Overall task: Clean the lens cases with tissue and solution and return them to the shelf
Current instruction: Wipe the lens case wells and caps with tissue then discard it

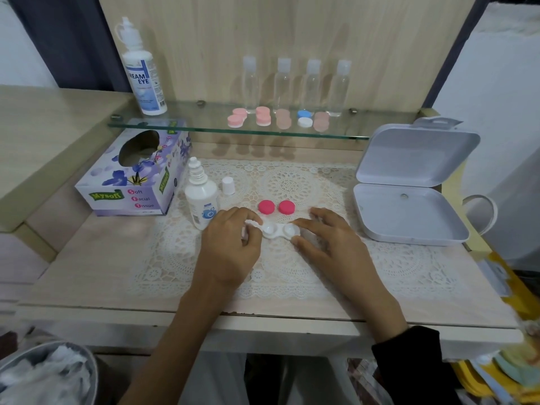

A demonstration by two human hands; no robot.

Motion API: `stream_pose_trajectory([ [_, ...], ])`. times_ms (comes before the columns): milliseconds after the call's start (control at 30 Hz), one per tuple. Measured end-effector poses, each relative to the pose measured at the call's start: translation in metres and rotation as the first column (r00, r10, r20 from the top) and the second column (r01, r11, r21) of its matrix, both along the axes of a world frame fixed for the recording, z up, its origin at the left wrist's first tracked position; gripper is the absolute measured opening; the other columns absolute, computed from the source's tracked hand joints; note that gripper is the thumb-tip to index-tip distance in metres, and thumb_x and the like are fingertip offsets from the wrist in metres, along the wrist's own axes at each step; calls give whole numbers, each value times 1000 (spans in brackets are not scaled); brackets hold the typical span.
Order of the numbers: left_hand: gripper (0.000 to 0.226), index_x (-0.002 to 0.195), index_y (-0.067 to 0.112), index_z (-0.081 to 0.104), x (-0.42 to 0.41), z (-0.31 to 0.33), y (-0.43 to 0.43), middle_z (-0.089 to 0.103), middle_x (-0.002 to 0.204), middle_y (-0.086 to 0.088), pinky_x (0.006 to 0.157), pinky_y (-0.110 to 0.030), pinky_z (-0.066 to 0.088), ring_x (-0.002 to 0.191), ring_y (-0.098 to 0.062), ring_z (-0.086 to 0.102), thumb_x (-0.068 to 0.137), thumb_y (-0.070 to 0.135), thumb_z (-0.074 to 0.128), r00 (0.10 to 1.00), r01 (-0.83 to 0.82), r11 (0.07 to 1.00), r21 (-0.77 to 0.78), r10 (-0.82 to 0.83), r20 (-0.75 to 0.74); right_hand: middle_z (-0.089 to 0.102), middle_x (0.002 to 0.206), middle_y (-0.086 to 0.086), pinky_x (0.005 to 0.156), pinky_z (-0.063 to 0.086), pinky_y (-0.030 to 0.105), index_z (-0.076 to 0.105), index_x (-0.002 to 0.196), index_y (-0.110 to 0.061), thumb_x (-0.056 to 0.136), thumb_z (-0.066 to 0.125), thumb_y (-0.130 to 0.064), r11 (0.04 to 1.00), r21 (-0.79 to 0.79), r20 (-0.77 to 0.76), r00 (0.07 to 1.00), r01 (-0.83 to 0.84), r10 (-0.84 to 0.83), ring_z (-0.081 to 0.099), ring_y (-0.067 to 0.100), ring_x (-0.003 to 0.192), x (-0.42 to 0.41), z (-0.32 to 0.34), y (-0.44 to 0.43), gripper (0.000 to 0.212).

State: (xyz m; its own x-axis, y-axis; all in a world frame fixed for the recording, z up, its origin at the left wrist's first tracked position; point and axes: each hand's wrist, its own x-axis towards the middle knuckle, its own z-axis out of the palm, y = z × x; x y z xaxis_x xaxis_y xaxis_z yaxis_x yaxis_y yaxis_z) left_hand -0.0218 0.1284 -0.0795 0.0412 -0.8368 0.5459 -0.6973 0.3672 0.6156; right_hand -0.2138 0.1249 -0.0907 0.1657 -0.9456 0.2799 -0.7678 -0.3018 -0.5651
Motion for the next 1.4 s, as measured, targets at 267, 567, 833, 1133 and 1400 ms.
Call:
stream_pose_trajectory([
  [267, 16, 89, 11, 67, 2, 4, 3, 67, 86, 4, 74, -31, 50, 84, -10, 62, 82, 8, 53, 988, 125, 989, -78, -132, -83, 43, 148, -6, 106, 38, 35, 60, 127, -39, 93, 54, -48, 1000, -13, -9, 1000, -10, 10, 34, 11, 138, -1, -2, 0, 35],
  [567, 17, 101, 11, 66, 2, 3, 0, 67, 100, 5, 84, -21, 48, 98, -6, 61, 87, 8, 57, 970, 221, 971, -86, -228, -80, 42, 149, -3, 108, 35, 33, 54, 133, -37, 95, 51, -48, 999, -29, -56, 998, -20, 18, 33, 14, 139, -1, -3, 0, 40],
  [833, 16, 106, 15, 64, 5, 5, 1, 67, 101, 9, 84, -15, 45, 96, -3, 62, 95, 11, 53, 963, 197, 974, -116, -214, -162, 43, 147, -3, 106, 33, 30, 53, 135, -34, 96, 51, -46, 998, -48, -79, 997, -26, 22, 34, 14, 138, -1, -1, 2, 41],
  [1133, 15, 107, 14, 61, 4, 8, 3, 64, 102, 16, 80, -15, 47, 95, -2, 62, 94, 9, 54, 949, 226, 966, -128, -248, -194, 49, 142, -5, 100, 30, 21, 56, 133, -28, 96, 55, -43, 995, -94, -51, 998, -30, 26, 40, 10, 132, 2, 6, 6, 40],
  [1400, 12, 97, 9, 68, 2, 5, 2, 66, 97, 3, 76, -34, 55, 94, -14, 63, 84, 9, 68, 925, 345, 929, -133, -360, -122, 51, 136, -6, 102, 32, 27, 63, 124, -24, 92, 52, -50, 981, -185, 51, 996, -64, 75, 37, 3, 126, 1, 7, 4, 42],
])
